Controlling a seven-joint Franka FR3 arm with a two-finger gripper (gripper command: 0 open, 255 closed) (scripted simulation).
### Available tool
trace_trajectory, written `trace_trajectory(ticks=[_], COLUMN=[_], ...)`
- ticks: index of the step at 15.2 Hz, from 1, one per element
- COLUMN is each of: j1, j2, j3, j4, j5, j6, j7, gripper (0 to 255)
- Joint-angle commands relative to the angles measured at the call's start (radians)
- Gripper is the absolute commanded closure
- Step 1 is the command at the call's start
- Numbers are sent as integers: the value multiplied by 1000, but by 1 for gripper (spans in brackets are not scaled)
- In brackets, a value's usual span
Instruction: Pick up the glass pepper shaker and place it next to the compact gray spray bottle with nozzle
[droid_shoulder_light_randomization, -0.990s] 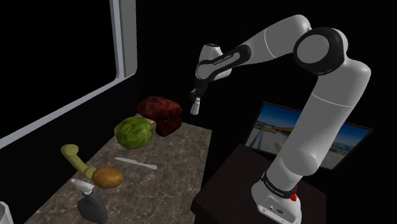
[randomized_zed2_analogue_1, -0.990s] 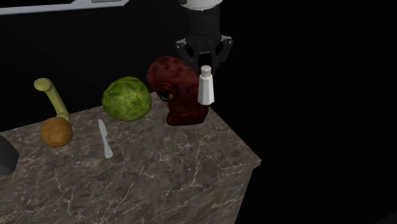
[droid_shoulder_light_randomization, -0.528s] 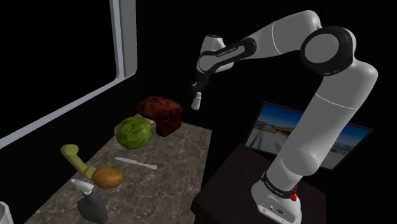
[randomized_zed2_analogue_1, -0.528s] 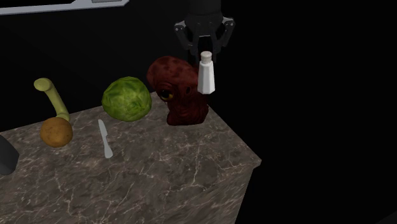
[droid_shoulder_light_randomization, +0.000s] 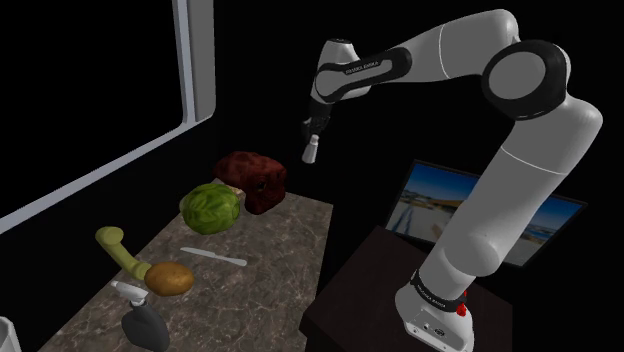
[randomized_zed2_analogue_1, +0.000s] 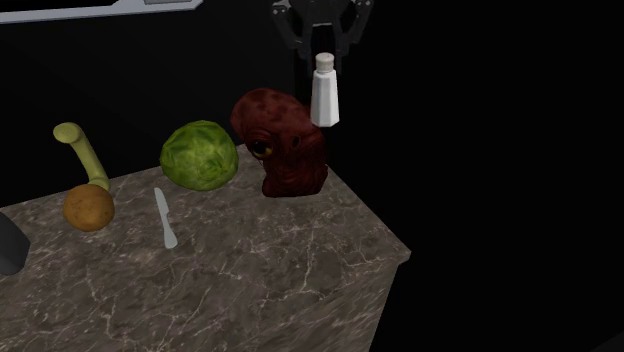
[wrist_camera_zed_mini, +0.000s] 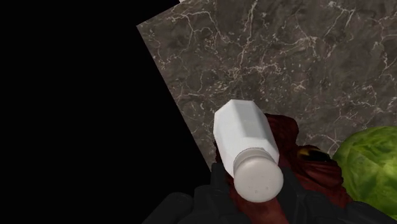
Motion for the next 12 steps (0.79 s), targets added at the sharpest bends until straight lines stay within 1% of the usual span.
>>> trace_trajectory(ticks=[1, 4, 12], j1=[0, 1, 84], j2=[-10, -21, -121], j3=[0, 1, 104], j4=[17, 44, -68], j5=[0, -1, -39], j6=[-27, -65, -69], j7=[-2, -3, 204], gripper=[255, 255, 255])
